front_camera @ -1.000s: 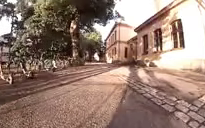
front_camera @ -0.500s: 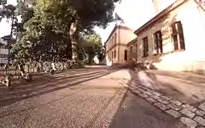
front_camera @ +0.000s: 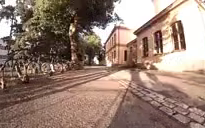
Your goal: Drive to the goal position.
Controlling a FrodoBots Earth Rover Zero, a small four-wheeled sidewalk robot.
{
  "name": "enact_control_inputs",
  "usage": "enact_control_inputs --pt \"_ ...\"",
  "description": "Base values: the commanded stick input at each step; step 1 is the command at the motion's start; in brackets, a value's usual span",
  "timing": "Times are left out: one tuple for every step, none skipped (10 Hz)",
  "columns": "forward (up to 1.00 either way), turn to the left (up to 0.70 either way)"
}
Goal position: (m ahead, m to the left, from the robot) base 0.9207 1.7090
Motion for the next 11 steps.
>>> enact_control_inputs --pt "0.37 0.00" --pt "0.37 0.00" --pt "0.37 0.46" --pt "0.37 0.91" --pt "0.37 0.91" --pt "0.37 0.91" --pt "0.37 0.91" --pt "0.37 0.04" --pt "0.37 0.00" --pt "0.37 0.00" --pt "0.37 0.00"
